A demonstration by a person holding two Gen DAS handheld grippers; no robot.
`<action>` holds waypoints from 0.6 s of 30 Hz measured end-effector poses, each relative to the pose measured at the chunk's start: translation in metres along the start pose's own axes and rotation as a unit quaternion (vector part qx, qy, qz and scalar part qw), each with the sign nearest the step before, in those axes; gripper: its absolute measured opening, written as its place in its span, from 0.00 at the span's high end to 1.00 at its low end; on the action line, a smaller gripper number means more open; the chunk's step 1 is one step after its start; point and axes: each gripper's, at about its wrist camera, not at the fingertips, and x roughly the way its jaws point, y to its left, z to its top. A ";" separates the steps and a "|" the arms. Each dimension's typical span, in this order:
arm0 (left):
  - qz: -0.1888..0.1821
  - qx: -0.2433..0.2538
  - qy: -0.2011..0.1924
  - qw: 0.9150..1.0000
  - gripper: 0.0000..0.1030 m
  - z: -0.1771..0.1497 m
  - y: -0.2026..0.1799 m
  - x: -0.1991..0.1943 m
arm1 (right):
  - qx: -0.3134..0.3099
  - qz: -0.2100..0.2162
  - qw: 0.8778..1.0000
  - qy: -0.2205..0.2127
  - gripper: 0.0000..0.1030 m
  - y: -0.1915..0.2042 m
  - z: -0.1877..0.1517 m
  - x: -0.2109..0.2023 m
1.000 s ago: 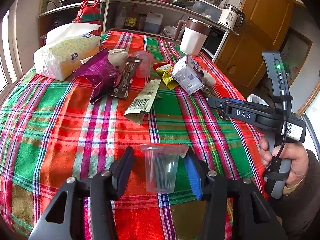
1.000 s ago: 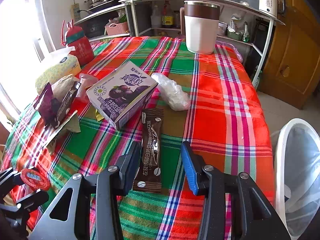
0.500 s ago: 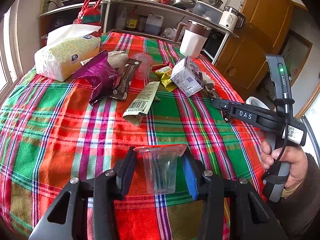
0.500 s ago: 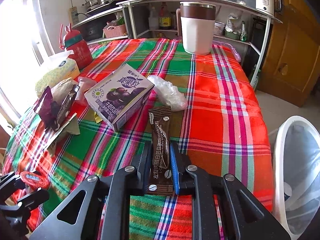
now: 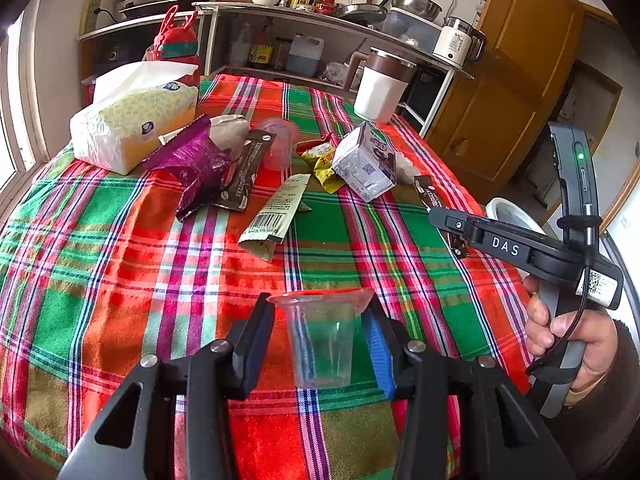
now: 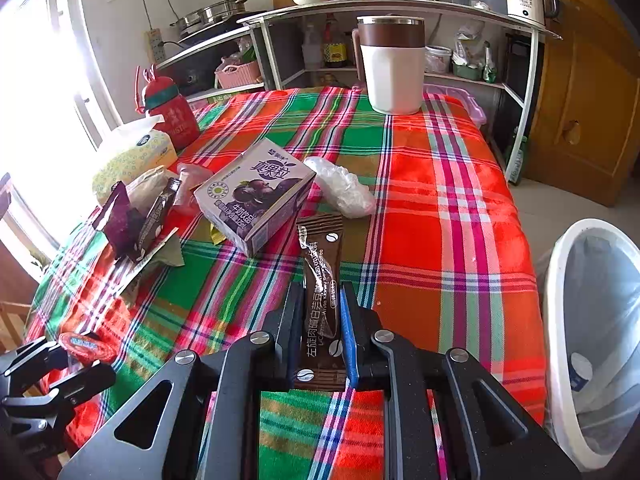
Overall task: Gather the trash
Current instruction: 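Carry the plastic cup and chocolate wrapper over the trash bin with both tools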
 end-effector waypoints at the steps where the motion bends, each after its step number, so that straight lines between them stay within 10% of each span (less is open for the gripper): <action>1: 0.000 0.002 -0.001 1.000 0.55 0.001 -0.001 -0.001 | 0.000 0.001 1.000 -0.002 0.82 0.000 -0.001 -0.003; 18: -0.017 0.035 -0.029 0.999 0.55 0.024 -0.041 -0.012 | 0.031 0.007 0.999 -0.045 0.82 -0.021 -0.005 -0.050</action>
